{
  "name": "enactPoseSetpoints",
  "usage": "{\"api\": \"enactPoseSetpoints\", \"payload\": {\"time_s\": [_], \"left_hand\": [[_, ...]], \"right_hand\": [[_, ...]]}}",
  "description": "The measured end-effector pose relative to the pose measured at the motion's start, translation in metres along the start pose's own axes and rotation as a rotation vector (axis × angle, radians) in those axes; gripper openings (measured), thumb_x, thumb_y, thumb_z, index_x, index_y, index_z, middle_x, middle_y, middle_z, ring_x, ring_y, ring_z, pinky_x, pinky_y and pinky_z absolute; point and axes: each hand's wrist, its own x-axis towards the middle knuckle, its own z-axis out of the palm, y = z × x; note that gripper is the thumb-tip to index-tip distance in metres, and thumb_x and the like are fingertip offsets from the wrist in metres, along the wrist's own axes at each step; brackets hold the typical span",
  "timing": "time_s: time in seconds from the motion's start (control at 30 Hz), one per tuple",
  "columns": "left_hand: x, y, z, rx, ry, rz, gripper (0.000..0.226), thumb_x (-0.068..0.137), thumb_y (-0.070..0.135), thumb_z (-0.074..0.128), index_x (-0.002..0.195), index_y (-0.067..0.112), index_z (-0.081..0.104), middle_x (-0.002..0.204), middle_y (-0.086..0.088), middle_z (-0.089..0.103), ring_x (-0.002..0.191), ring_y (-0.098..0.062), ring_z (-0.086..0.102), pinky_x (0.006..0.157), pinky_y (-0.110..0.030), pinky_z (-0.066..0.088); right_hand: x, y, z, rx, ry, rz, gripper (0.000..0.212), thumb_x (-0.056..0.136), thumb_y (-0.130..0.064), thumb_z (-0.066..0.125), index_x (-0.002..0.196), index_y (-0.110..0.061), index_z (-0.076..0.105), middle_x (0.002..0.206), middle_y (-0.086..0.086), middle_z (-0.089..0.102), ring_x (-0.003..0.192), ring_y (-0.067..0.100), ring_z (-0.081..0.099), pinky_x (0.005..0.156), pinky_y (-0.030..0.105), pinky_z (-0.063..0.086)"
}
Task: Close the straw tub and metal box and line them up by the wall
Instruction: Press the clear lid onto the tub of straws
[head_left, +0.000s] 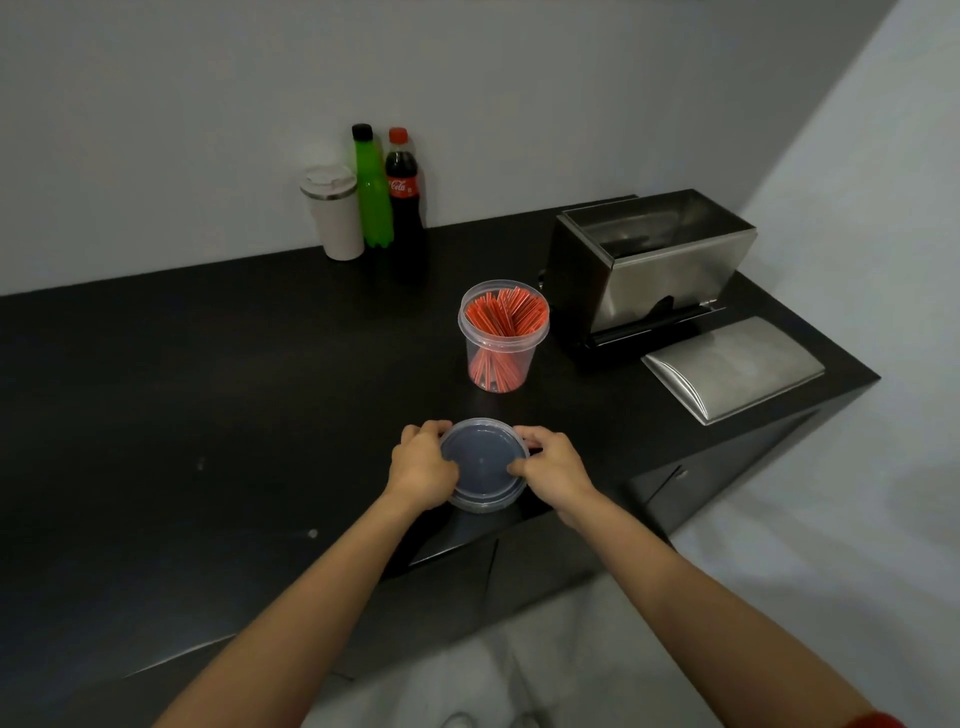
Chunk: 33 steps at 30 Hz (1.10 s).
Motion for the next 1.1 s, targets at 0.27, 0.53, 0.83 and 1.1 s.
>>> {"api": "enactPoseSetpoints", "payload": {"time_s": [0.27, 0.53, 0.83, 1.1], "left_hand": [[-0.003, -0.001, 0.006, 0.005, 0.02, 0.055, 0.057, 0.088, 0.002, 0.053, 0.14, 0.019, 0.038, 0.133, -0.014, 0.046, 0.122, -0.026, 0.047, 0.099, -0.038, 0.046], [-0.005, 0.006, 0.008, -0.231, 0.041, 0.101, 0.049, 0.089, 0.007, 0.057, 0.134, 0.02, 0.043, 0.109, 0.004, 0.059, 0.086, -0.004, 0.057, 0.063, -0.017, 0.049], [-0.008, 0.04, -0.005, -0.511, 0.149, 0.264, 0.038, 0.084, 0.012, 0.066, 0.118, 0.026, 0.055, 0.097, 0.006, 0.064, 0.071, -0.002, 0.067, 0.06, -0.016, 0.054], [0.013, 0.071, -0.022, -0.569, 0.28, 0.328, 0.034, 0.084, 0.029, 0.067, 0.117, 0.022, 0.06, 0.098, 0.003, 0.067, 0.078, -0.004, 0.066, 0.061, -0.016, 0.052]], "right_hand": [[-0.002, -0.003, -0.003, 0.097, 0.024, 0.047, 0.053, 0.078, 0.008, 0.06, 0.125, -0.015, 0.054, 0.1, -0.009, 0.055, 0.08, 0.002, 0.053, 0.054, 0.012, 0.041], [0.002, -0.018, -0.028, 0.318, 0.033, 0.078, 0.042, 0.081, 0.007, 0.059, 0.116, -0.016, 0.061, 0.102, 0.003, 0.062, 0.094, 0.017, 0.063, 0.07, 0.026, 0.054], [0.006, -0.043, -0.065, 0.491, -0.015, -0.093, 0.036, 0.083, 0.005, 0.058, 0.11, -0.019, 0.064, 0.108, 0.003, 0.064, 0.1, 0.018, 0.064, 0.076, 0.027, 0.056], [0.028, -0.08, -0.081, 0.608, 0.056, -0.15, 0.033, 0.083, 0.002, 0.06, 0.11, -0.016, 0.063, 0.113, 0.005, 0.065, 0.106, 0.018, 0.062, 0.091, 0.034, 0.051]]}}
